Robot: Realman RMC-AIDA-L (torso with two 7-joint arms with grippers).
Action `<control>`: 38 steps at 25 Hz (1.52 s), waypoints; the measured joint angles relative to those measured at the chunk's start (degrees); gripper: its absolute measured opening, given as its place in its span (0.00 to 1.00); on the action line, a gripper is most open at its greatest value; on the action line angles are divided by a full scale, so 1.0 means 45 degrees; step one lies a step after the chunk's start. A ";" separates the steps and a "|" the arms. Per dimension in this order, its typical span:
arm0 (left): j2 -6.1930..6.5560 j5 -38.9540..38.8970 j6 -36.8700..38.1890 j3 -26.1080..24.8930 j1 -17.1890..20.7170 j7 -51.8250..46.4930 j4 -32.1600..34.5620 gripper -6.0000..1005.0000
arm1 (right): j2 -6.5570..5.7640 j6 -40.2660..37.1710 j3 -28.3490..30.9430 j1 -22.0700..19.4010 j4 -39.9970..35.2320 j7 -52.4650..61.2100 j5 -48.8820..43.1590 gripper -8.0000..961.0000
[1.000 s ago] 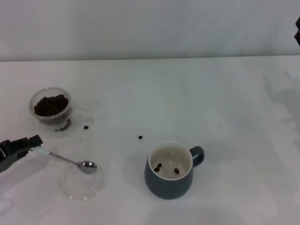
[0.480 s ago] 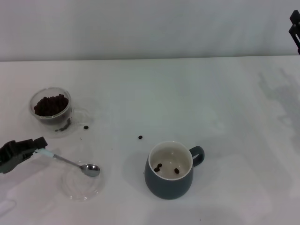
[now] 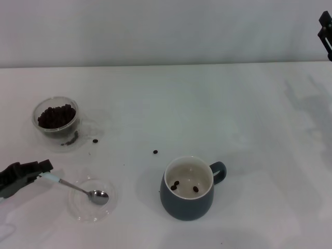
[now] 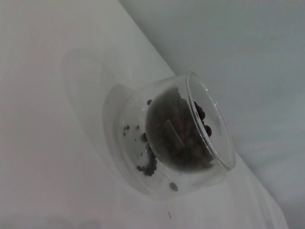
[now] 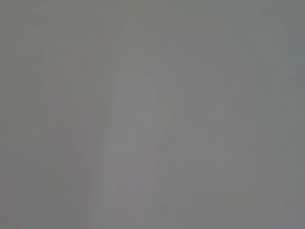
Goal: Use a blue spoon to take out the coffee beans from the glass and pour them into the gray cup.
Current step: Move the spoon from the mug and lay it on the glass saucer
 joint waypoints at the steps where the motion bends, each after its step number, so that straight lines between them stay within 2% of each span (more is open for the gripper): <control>1: 0.0000 0.0000 0.0000 0.0000 0.0000 0.0000 0.0000 0.14 | 0.0000 0.0009 -0.0010 0.0006 -0.0001 0.0001 0.0000 0.73; 21: -0.0066 0.0392 -0.0017 0.0032 -0.0742 0.0415 -0.0314 0.19 | 0.0012 0.0036 -0.0047 0.0081 0.0002 0.0039 -0.0040 0.73; 27: -0.0061 0.0255 -0.0030 -0.0071 -0.0598 0.0513 -0.0160 0.37 | 0.0017 0.0100 -0.0046 0.0106 0.0002 0.0046 -0.0108 0.73; 32: 0.0063 0.0155 -0.0069 -0.0406 -0.0427 0.0602 -0.0005 0.60 | 0.0018 0.0188 -0.0054 0.0149 -0.0012 0.0044 -0.0124 0.73; 38: 0.0098 0.0065 -0.0115 -0.0773 -0.0215 0.0747 0.0464 0.67 | 0.0018 0.0250 -0.0065 0.0177 -0.0019 0.0026 -0.0123 0.73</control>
